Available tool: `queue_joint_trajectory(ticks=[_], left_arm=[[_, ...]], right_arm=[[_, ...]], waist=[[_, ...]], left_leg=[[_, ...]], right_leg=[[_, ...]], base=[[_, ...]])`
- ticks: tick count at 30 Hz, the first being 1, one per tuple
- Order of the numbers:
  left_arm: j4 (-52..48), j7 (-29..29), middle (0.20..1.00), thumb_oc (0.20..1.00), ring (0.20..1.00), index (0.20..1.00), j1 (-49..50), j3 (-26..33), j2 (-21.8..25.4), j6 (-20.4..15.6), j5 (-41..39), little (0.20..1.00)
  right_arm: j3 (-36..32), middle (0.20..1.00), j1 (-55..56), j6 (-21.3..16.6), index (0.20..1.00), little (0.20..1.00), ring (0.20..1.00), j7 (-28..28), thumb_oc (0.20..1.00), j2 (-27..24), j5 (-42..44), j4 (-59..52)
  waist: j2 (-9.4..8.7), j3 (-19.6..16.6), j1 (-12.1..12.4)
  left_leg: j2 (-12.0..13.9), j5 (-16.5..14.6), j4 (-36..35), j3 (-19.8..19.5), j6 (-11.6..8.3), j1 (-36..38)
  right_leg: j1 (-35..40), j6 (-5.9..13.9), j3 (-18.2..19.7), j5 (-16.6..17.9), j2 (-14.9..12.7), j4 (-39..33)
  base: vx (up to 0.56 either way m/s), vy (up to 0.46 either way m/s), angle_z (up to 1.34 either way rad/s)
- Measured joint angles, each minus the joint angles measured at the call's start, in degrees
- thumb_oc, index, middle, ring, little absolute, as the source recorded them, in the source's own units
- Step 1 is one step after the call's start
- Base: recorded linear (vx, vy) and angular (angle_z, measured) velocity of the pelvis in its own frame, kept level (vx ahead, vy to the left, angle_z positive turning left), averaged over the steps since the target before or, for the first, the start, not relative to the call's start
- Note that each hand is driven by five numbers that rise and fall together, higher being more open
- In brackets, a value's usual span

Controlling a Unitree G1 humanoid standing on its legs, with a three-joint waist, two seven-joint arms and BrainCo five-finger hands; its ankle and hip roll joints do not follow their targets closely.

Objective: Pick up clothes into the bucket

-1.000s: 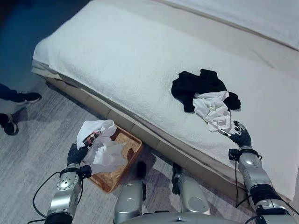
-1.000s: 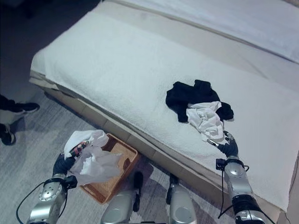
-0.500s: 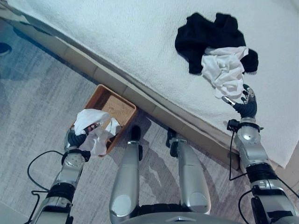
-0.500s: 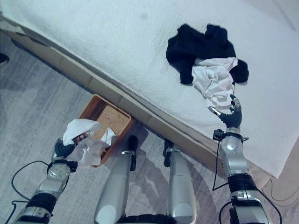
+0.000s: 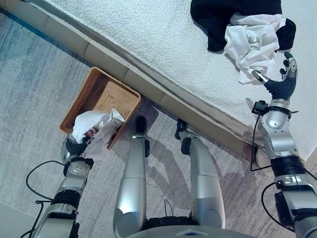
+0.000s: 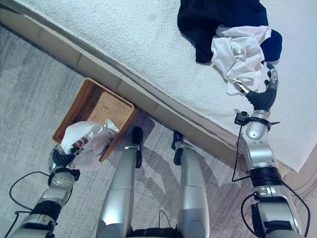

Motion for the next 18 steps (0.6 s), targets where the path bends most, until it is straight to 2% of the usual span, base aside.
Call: queue_joint_trajectory(ticks=[3,9,14,18], left_arm=[[-0.25,2.12,1.0,1.0,1.0,1.0,0.22,0.63,0.11,0.95,0.1,1.0],[-1.79,3.97,1.0,1.0,1.0,1.0,1.13,1.48,0.08,1.56,0.22,1.0],[-4.26,5.24,1.0,1.0,1.0,1.0,2.6,3.05,-0.49,1.11,0.01,1.0],[-6.31,6.02,1.0,1.0,1.0,1.0,2.79,3.04,-0.71,0.16,-0.31,1.0]], right_arm=[[-0.01,1.0,-0.27,0.03,1.0,1.0,1.0,-2.29,1.0,-0.01,-1.64,0.05],[0.05,1.0,-1.98,0.16,1.0,1.0,1.0,-3.26,1.0,-0.13,-2.2,0.43],[0.78,1.0,-7.41,1.5,1.0,1.0,1.0,-3.29,1.0,-0.34,-2.12,7.54],[1.54,1.0,-10.3,2.54,1.0,1.0,1.0,-3.3,1.0,-2.32,-2.11,11.55]], waist=[[-0.18,0.01,0.09],[-0.34,-0.07,0.23],[-0.39,-0.05,0.43],[-0.34,-0.06,1.62]], left_leg=[[-0.38,-0.03,-0.76,0.35,0.05,1.28],[-0.54,-0.05,-2.06,0.39,0.08,3.07],[-0.62,0.11,-3.31,0.42,-0.17,4.54],[-0.64,0.14,-4.19,0.44,-0.18,4.91]], right_leg=[[0.88,0.03,0.08,0.21,-0.59,0.06],[2.16,0.02,0.11,0.23,-0.81,-0.06],[3.06,-0.25,0.1,0.32,-0.89,-0.3],[3.02,-0.52,0.06,0.16,-0.99,-0.28]], base=[[0.01,-0.007,0.06],[0.0,-0.009,0.02],[0.0,0.0,0.0],[0.0,-0.007,0.01]])
